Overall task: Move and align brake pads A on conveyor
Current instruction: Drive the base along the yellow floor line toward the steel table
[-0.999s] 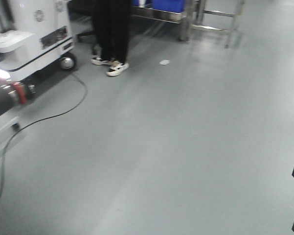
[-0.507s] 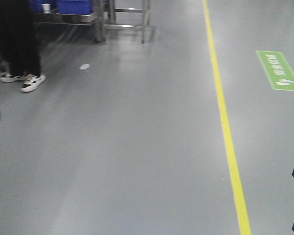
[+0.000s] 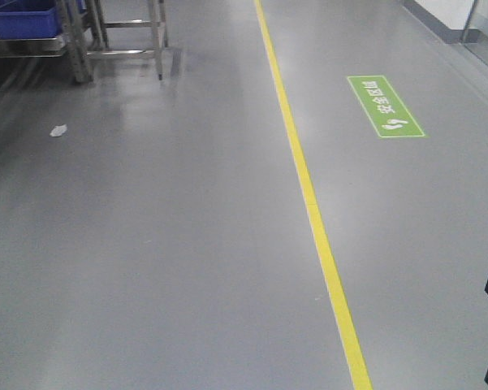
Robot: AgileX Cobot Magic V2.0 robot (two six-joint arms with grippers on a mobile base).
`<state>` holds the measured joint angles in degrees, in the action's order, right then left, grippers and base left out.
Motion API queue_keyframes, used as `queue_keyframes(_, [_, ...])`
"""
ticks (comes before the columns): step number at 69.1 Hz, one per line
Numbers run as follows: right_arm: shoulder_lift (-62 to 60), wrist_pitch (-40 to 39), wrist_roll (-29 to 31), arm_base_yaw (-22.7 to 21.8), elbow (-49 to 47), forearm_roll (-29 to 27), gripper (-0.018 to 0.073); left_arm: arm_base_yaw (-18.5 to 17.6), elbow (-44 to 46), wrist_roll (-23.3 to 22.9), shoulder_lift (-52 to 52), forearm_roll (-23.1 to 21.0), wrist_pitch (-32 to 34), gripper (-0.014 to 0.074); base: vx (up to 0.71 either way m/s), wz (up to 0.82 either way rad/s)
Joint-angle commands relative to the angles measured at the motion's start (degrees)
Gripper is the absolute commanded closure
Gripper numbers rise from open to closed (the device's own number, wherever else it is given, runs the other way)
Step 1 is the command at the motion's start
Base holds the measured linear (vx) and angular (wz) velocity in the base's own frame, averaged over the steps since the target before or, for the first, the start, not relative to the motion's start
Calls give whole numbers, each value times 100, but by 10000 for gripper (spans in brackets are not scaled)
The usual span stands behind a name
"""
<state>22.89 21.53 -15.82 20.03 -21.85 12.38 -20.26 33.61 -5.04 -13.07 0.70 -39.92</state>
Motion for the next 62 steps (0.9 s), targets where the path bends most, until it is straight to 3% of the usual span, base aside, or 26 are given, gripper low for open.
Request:
queue_keyframes(1, [30,-435,30,-3,-146,79,568,-38,126,-4,-84,-17,425,603,22,-25])
queue_keyframes(62, [30,-428,30,-3,-146,79,568,-38,126,-4,-84,-17,425,603,32,-10])
